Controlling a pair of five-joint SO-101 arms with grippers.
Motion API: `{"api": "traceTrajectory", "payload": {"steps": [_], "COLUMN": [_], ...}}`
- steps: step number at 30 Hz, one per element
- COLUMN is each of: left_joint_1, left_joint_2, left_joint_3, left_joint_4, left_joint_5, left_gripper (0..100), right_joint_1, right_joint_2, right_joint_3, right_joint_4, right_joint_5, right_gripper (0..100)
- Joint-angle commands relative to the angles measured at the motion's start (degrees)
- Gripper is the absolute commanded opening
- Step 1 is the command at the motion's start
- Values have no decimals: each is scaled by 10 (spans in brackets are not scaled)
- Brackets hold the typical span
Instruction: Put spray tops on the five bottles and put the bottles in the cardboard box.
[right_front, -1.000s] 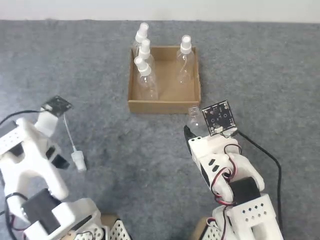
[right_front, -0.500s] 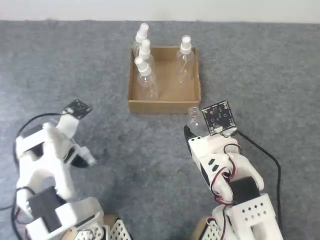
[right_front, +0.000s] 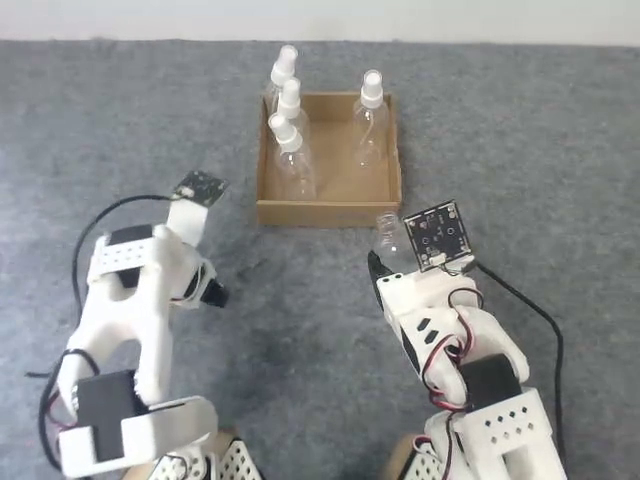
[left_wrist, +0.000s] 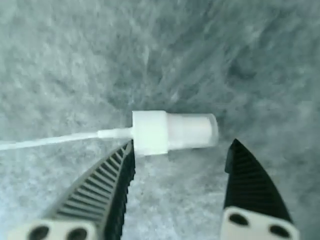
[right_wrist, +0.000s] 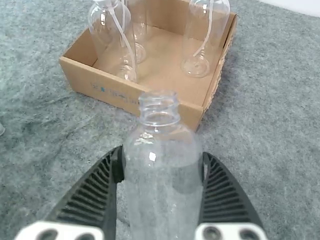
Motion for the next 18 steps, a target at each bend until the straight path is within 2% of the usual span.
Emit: {"api": "traceTrajectory", "payload": {"steps": [1,9,13,18], "left_joint_1": [10,8,11,6], "left_joint_2": [-10,-9,-4,-4], "left_joint_3": [-79,-197,-229,-233], "left_joint_4": [59,163,207,211], "left_joint_5": [11,-8,-112,-256], "left_gripper": [272,272,272,272], "right_joint_1": [7,7,7,8], "right_joint_2": [-15,-15,-15,-15], "right_joint_3": [-8,-8,-8,-8], "right_joint_4": [-15,-15,-15,-16], "right_joint_5": [0,0,0,0], "right_gripper": [63,63,63,63]}}
